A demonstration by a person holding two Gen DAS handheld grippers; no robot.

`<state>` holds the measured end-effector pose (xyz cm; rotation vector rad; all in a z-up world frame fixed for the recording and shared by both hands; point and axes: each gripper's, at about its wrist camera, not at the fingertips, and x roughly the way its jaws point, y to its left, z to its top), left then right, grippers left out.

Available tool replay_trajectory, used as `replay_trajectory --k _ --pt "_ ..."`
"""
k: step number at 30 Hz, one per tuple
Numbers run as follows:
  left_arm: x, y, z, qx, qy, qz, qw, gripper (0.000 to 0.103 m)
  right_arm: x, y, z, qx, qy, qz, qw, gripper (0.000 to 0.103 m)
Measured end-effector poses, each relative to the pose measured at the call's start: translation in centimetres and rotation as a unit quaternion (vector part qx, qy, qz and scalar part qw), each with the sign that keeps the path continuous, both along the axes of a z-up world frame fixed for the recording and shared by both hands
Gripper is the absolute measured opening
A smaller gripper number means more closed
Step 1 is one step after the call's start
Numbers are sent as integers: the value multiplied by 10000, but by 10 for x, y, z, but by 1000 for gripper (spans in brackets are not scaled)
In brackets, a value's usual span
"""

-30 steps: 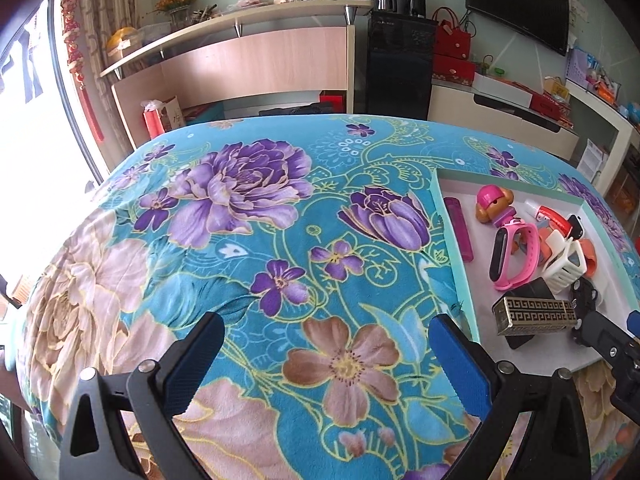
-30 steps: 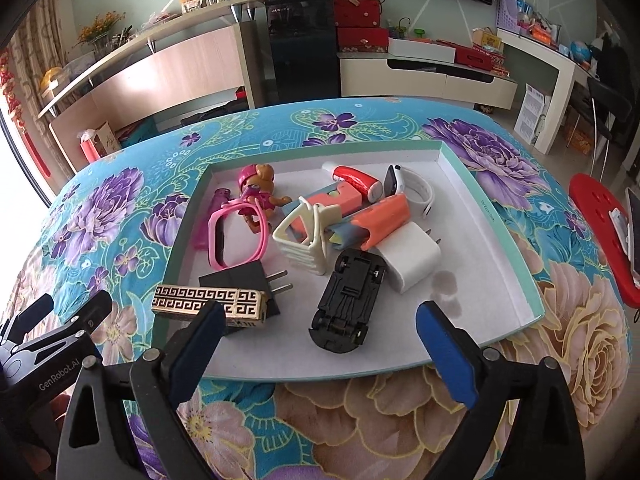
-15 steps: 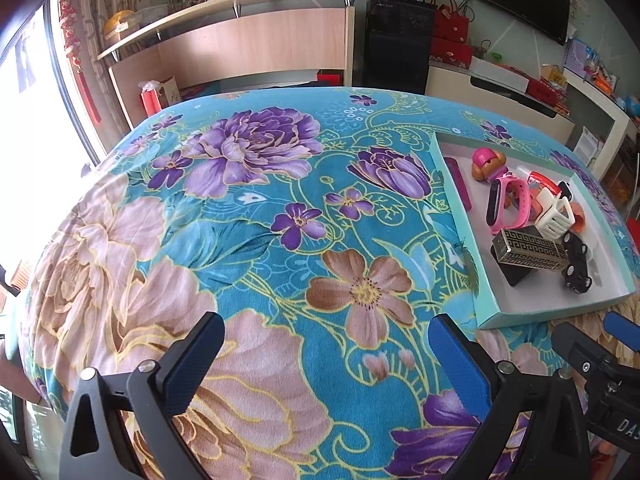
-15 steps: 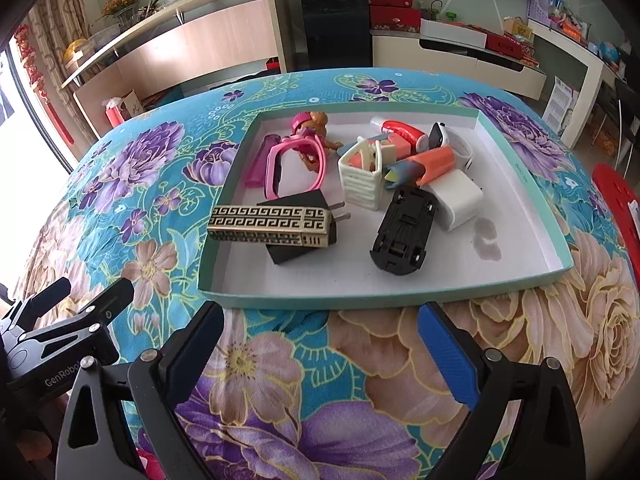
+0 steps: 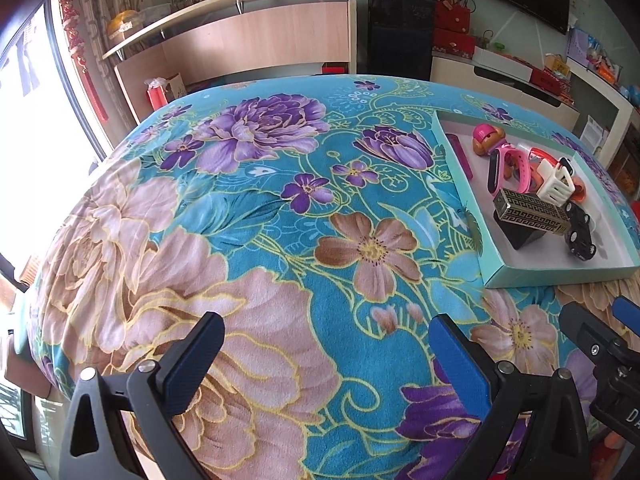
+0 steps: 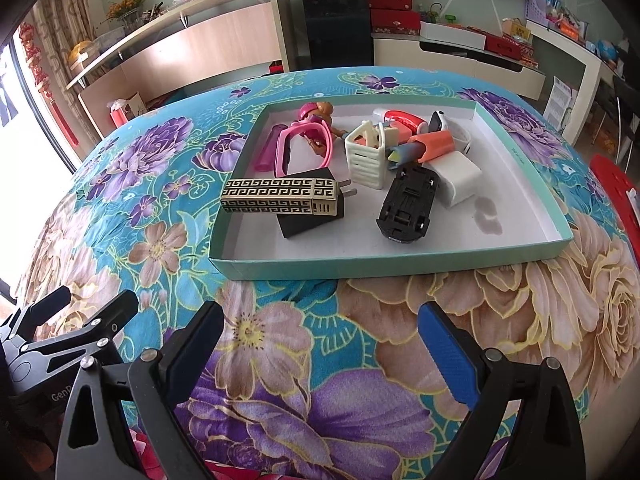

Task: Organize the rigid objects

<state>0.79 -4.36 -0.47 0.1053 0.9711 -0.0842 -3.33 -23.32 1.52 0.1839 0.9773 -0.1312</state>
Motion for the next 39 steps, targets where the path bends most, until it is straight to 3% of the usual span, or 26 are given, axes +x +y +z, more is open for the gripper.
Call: replay_trajectory --k 4,19,39 --pt "-3 0 -7 112 155 36 9998 103 -4 2 2 -37 -108 1 9999 98" --pt "-11 20 5 13 -239 549 9982 103 -13 4 9 -313 -319 -168 9989 98" --pt "-21 8 15 404 -645 468 9960 103 -14 1 6 -336 -280 -297 9986 98"
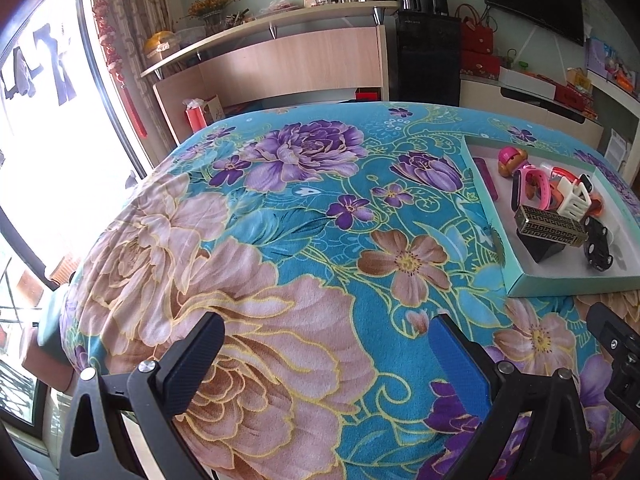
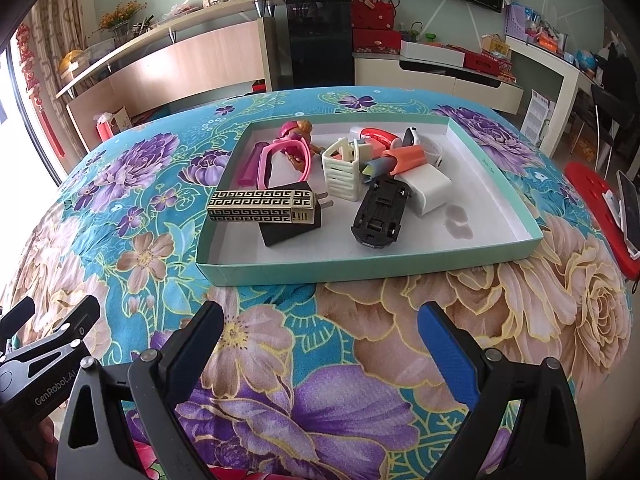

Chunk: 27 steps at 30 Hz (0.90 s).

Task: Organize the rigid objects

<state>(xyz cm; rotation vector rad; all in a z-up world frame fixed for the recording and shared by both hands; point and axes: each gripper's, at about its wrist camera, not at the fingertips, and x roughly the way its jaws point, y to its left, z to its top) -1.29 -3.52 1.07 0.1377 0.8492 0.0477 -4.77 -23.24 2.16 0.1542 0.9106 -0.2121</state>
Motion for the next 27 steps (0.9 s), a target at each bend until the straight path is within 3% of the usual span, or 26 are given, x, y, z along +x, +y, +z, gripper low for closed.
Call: replay_trajectory --k 27 --pt "-5 -5 3 184 -143 -45 9997 103 -4 -9 -1 124 -14 -191 9997 98"
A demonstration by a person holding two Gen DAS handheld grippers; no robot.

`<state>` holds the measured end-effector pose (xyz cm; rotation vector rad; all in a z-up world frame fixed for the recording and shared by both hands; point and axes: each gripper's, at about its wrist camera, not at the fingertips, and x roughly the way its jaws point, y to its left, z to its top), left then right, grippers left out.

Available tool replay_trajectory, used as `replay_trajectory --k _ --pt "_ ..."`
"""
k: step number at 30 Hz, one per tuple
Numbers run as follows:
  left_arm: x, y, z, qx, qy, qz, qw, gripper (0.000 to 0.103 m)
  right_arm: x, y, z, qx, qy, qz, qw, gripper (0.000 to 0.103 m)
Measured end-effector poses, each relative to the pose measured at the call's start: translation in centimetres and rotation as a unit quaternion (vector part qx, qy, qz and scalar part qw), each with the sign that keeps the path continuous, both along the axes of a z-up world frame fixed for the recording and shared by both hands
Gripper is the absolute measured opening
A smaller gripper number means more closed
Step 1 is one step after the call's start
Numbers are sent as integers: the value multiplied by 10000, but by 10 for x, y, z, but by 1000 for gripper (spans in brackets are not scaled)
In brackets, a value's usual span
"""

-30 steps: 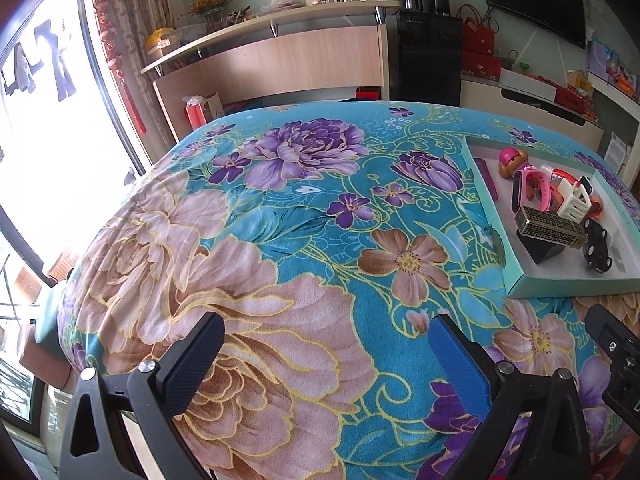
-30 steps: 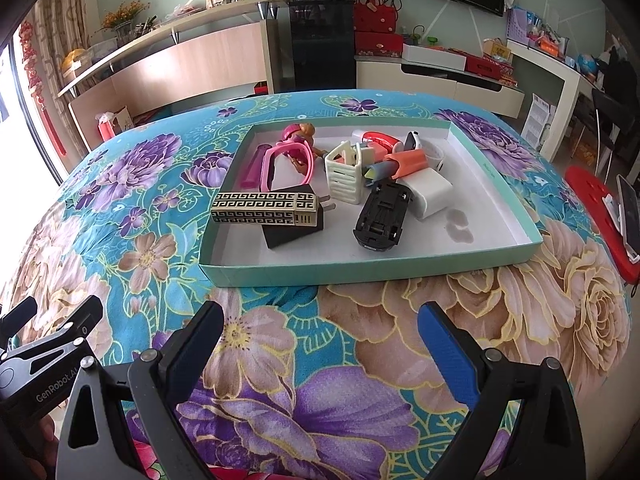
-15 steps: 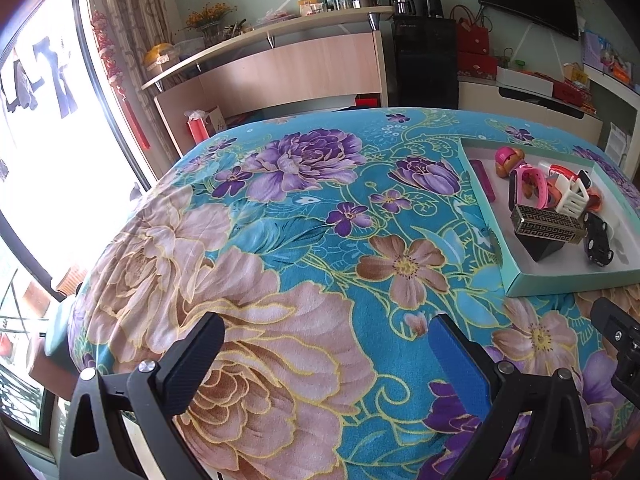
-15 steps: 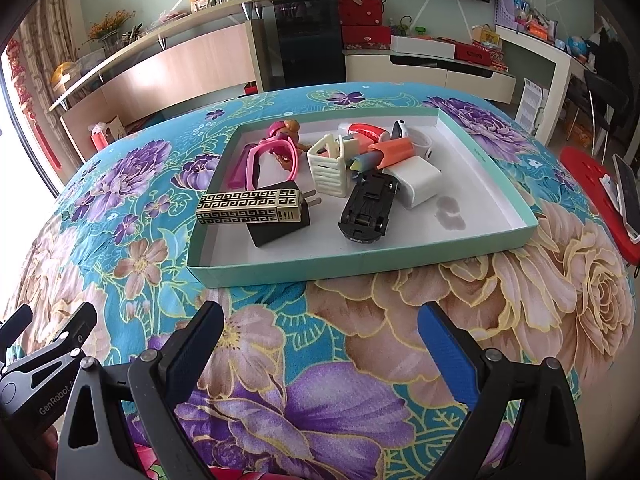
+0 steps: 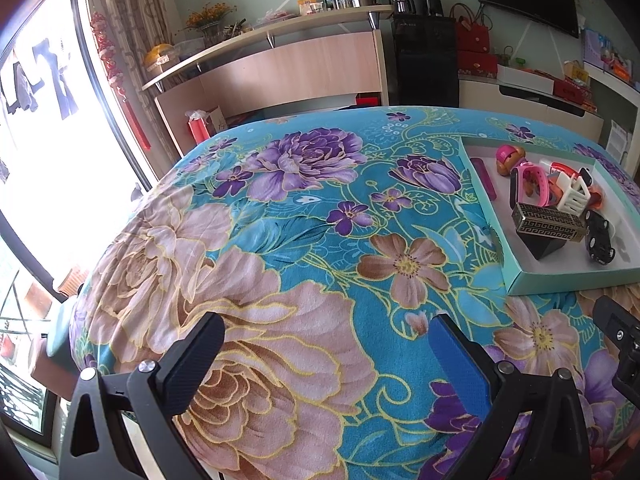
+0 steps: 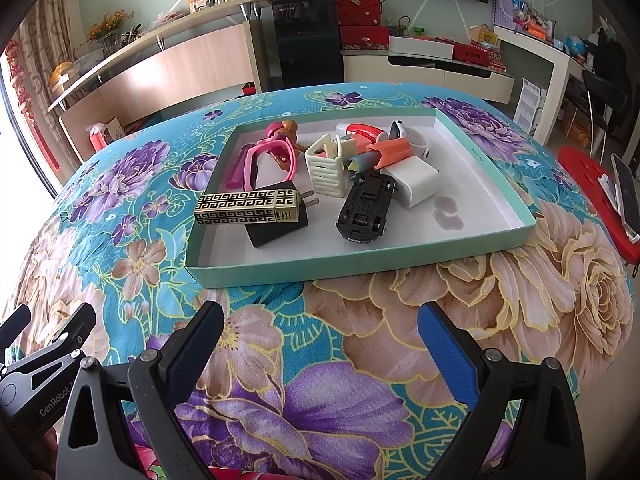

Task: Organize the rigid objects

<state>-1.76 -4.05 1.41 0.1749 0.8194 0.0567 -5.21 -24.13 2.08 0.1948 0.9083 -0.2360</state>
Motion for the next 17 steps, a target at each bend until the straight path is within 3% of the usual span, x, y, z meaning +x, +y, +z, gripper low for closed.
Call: replay_trajectory --k 17 --pt "0 0 -1 30 -10 -40 10000 103 1 2 0 -58 33 46 10000 98"
